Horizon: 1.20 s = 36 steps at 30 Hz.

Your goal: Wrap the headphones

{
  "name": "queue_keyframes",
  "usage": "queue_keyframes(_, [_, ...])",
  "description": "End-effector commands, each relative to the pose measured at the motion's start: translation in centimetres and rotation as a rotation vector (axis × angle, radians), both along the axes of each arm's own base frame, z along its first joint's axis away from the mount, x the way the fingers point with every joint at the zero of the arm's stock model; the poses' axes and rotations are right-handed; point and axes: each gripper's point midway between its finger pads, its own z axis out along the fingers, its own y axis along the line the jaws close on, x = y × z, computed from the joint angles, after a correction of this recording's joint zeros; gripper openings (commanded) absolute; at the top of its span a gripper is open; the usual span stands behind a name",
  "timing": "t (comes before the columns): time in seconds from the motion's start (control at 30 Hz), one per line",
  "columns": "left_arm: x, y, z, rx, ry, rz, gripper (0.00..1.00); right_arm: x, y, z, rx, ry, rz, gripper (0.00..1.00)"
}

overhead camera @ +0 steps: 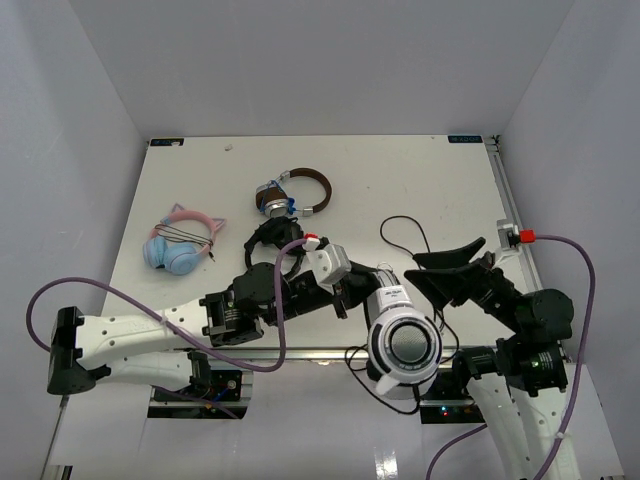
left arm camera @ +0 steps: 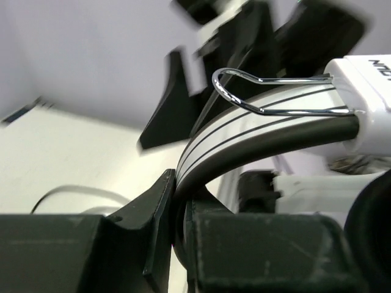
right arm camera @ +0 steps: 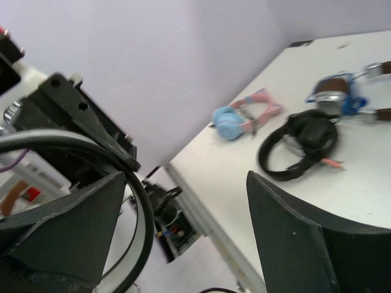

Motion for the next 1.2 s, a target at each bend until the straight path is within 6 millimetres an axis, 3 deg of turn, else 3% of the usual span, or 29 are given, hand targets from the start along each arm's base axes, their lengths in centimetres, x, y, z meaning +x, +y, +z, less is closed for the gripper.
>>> queue_keyframes(0.0, [6.8, 6.0, -4.8, 0.216, 0.098, 0.479, 0.00, 4.6, -2.7, -2.4, -0.135, 0.059, -0.280, 0.87])
queue_keyframes(0.1, [9.8, 10.2, -7.3, 0.341, 0.114, 0.734, 0.00, 6.9, -2.9, -4.3, -0.169, 0.108, -0.317, 0.87])
queue_keyframes(0.17, [10.3, 11.9, -9.0, 0.430, 0.130, 0.791, 0.00, 8.3, -2.7, -5.7, -0.190, 0.132, -0.319, 0.87])
queue_keyframes(0.37, [11.5, 13.7, -12.6, 0.559, 0.240, 0.799, 0.00, 13.6, -5.0, -8.4, -0.349, 0.203, -0.493, 0.85])
queue_keyframes(0.5, [12.1, 14.3, -16.4, 0.687, 0.308, 0.798, 0.00, 16.6, -6.2, -8.0, -0.478, 0.231, -0.562, 0.84])
queue_keyframes(0.6, [11.9, 13.7, -18.4, 0.760, 0.331, 0.768, 0.00, 17.6, -5.2, -6.6, -0.537, 0.189, -0.530, 0.86])
queue_keyframes(0.67, [12.0, 13.4, -19.7, 0.815, 0.348, 0.754, 0.00, 17.1, -3.1, -4.7, -0.556, 0.108, -0.472, 0.87])
queue_keyframes(0.8, [12.1, 12.6, -21.0, 0.845, 0.406, 0.726, 0.00, 14.5, 1.5, -3.7, -0.608, -0.011, -0.331, 0.89])
queue_keyframes(0.93, [11.6, 11.6, -21.3, 0.839, 0.441, 0.667, 0.00, 10.1, 6.3, -5.1, -0.662, -0.120, -0.158, 0.95])
queue_keyframes(1.17, [10.7, 10.9, -20.8, 0.810, 0.487, 0.611, 0.00, 7.2, 8.9, -10.5, -0.782, -0.141, -0.118, 0.98])
